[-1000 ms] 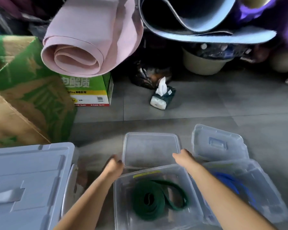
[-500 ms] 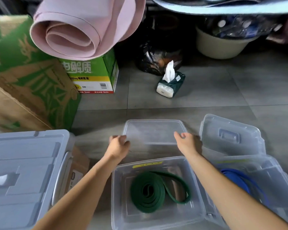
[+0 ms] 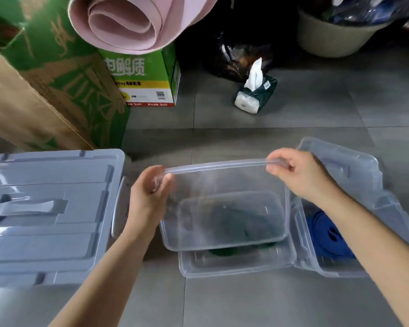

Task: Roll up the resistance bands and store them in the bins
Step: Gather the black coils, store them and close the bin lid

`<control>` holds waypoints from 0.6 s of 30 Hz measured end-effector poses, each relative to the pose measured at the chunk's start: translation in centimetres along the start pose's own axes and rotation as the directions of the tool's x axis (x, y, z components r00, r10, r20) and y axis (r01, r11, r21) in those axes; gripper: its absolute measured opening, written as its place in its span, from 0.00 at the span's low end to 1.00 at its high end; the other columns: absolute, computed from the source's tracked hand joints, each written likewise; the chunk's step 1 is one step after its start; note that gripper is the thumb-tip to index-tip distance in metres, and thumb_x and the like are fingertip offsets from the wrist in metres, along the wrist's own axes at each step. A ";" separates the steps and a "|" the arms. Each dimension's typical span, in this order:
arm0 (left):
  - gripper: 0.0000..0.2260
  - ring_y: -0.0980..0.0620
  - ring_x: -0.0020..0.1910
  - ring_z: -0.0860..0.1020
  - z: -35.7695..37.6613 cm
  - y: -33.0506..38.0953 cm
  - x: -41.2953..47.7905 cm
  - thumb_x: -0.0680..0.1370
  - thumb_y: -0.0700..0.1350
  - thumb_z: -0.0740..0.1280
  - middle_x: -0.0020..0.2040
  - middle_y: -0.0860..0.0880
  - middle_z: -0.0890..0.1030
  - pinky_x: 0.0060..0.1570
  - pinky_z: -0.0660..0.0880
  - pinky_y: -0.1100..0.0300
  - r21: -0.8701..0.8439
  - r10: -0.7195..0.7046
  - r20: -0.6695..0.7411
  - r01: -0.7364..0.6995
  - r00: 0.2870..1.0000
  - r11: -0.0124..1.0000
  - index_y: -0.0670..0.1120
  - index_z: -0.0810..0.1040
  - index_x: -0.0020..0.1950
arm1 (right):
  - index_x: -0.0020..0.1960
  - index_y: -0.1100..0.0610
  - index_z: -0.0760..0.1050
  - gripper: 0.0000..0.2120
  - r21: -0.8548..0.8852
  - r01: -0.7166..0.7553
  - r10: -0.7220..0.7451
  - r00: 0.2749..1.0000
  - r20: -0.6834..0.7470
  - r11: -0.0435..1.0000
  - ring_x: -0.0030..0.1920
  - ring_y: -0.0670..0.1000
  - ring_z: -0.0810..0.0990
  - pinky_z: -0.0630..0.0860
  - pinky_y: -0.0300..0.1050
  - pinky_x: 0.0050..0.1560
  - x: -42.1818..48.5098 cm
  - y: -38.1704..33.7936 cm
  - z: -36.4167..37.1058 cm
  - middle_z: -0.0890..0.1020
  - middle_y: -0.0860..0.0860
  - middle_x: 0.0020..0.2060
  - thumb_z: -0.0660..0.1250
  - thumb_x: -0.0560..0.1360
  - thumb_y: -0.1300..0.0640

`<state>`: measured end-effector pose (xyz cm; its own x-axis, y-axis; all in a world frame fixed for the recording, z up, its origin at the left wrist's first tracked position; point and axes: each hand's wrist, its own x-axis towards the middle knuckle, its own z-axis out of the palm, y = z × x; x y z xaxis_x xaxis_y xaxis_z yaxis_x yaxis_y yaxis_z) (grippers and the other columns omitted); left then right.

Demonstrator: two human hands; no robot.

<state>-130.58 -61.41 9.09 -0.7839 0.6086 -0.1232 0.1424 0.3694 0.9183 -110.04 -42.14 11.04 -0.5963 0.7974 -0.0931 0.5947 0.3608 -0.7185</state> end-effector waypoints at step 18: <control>0.10 0.45 0.50 0.78 4.5 -10.1 -2.5 0.79 0.49 0.63 0.47 0.45 0.81 0.46 0.69 0.63 0.237 -0.240 0.049 0.222 0.970 0.946 0.43 0.78 0.52 | 0.66 0.58 0.63 0.16 -0.815 -0.115 0.429 0.886 0.174 0.568 0.61 0.57 0.76 0.68 0.46 0.49 0.2 3.5 6.8 0.77 0.55 0.61 0.49 0.83 0.52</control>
<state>-127.35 -63.50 -1.58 -0.7646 0.5358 -0.3582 0.1036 0.6507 0.7522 -111.77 -44.08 3.83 -0.3670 0.7776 -0.5106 0.8458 0.5074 0.1649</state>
